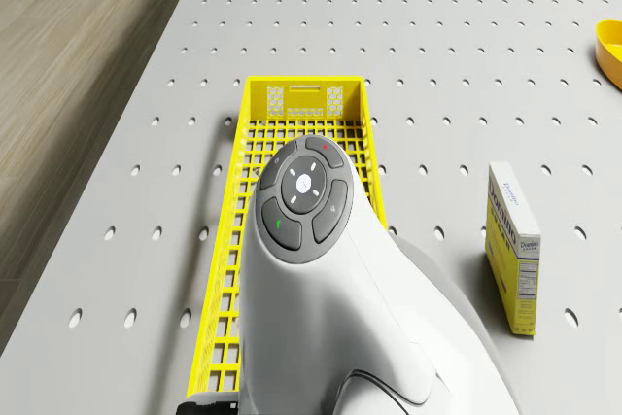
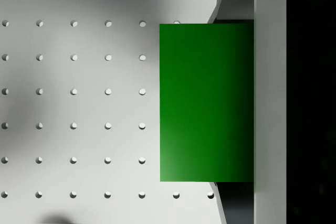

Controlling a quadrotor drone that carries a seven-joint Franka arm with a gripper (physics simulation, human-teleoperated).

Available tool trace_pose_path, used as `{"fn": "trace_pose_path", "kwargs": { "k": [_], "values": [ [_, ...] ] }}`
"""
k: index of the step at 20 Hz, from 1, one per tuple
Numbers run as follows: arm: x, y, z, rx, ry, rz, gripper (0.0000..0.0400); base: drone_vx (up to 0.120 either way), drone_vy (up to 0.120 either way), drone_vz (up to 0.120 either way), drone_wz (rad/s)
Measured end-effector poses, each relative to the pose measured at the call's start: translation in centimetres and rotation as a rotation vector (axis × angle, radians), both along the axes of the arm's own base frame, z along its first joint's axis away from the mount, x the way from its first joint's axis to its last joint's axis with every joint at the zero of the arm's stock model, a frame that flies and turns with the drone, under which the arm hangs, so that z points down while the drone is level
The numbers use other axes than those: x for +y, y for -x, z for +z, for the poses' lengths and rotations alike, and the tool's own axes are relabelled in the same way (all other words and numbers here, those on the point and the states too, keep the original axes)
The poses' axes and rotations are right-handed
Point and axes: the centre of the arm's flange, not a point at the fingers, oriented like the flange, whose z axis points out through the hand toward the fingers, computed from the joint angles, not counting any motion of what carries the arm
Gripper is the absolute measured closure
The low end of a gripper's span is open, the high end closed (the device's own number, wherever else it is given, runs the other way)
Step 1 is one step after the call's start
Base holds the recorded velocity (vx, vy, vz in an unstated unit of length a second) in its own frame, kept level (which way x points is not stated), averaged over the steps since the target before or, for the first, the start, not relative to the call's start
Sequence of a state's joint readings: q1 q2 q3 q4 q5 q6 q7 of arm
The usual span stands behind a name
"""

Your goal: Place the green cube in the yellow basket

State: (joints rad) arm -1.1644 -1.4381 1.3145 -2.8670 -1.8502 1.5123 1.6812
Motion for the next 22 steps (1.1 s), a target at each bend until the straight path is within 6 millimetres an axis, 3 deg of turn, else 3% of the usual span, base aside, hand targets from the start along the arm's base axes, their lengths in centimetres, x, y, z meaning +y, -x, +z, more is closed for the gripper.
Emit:
{"fn": "trace_pose_path", "kwargs": {
  "k": [19, 22],
  "values": [
    [0.0, 0.0, 0.0, 0.0, 0.0, 0.0, 0.0149, 0.12, 0.0, 0.0, 0.0],
    [0.0, 0.0, 0.0, 0.0, 0.0, 0.0, 0.0149, 0.12, 0.0, -0.107, 0.0]
  ]
}}
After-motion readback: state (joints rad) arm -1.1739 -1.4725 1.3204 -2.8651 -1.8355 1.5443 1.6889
